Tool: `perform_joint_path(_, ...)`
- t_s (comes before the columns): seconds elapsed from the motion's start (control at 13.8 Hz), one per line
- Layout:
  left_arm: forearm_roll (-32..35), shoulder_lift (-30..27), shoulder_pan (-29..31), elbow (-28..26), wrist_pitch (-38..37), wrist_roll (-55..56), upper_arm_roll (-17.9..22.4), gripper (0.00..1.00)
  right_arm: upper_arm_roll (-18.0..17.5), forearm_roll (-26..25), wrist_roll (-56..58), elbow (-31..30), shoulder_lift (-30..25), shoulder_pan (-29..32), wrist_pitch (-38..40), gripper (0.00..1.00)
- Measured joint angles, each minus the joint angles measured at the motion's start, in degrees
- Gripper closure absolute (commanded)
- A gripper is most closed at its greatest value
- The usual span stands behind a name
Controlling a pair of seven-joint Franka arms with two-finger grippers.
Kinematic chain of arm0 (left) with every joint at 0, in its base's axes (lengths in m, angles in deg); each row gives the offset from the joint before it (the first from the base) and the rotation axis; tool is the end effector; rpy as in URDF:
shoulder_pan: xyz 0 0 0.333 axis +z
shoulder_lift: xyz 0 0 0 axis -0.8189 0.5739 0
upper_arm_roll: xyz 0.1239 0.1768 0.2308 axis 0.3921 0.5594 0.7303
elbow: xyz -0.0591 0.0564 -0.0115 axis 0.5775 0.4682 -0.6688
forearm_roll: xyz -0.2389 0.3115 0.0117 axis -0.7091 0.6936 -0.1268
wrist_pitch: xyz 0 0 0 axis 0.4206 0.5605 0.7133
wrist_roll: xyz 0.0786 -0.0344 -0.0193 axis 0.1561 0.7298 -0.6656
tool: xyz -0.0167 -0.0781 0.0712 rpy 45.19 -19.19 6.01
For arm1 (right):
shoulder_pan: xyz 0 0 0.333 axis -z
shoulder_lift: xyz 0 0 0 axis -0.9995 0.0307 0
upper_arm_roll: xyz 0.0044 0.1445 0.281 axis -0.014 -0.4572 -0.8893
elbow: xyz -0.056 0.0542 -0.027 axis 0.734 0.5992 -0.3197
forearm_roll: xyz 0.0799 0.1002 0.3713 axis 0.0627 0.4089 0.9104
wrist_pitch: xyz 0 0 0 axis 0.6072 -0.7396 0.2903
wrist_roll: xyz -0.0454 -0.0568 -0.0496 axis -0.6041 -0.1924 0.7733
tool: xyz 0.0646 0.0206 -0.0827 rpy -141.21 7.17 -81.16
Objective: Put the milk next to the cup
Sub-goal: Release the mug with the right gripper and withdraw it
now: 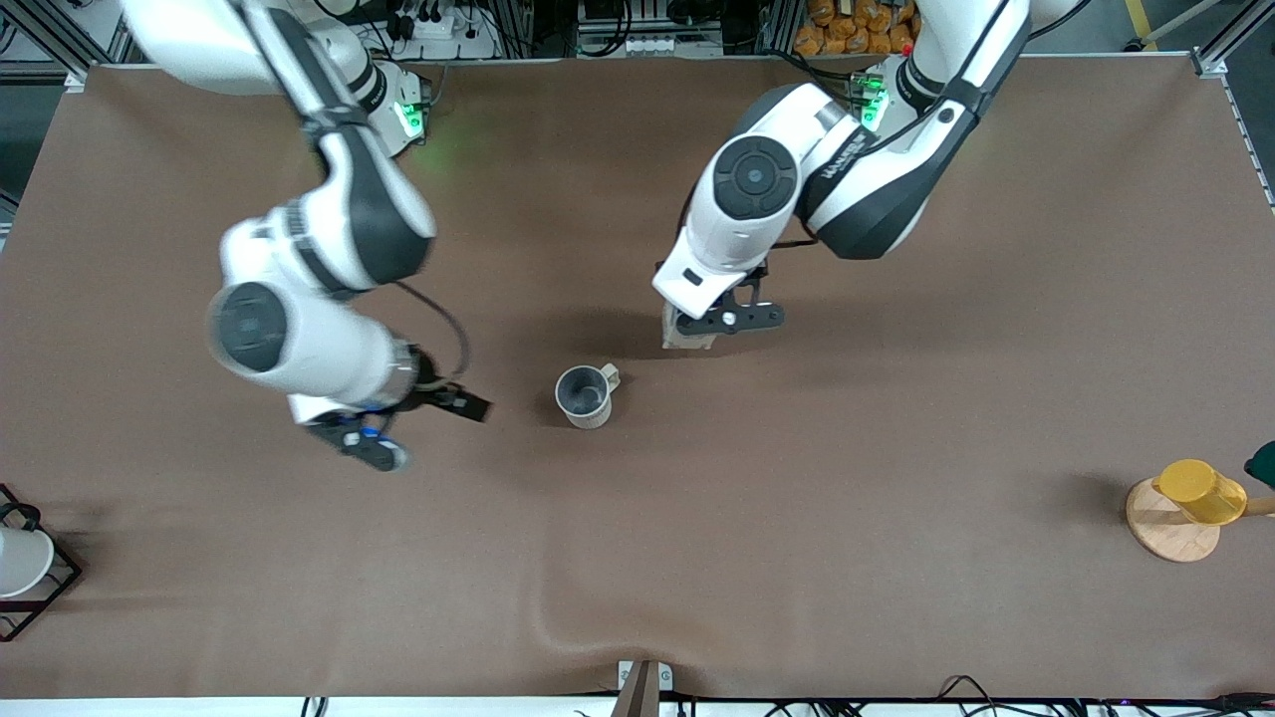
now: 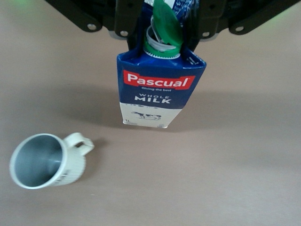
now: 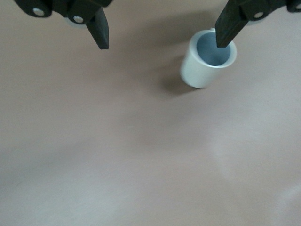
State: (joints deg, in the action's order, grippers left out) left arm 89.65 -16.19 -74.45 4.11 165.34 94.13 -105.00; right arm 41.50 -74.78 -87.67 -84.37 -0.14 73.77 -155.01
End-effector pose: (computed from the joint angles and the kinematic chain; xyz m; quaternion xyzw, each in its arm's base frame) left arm 0.5004 -0.4504 0.4212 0.9933 0.0545 -0.0981 0.0290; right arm 0.6507 0.2129 0.4271 -0.9761 0.1868 0.0924 0.0611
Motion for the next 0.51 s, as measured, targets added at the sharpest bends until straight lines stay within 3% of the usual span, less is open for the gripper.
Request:
perform_joint_path(0.22, 0.54, 3.09, -3.29, 3.46, 1.81, 2.64, 0.54, 0.73, 0.16, -1.33, 15.22, -0.17, -2.63, 6.87, 6.15, 0.00)
perform_joint_path(0.51, 1.36, 5.61, -9.27, 4.00, 6.00, 4.73, 4.16, 0.70, 1.05, -4.30, 31.07, -1.22, -7.02, 12.52, 10.78, 0.00)
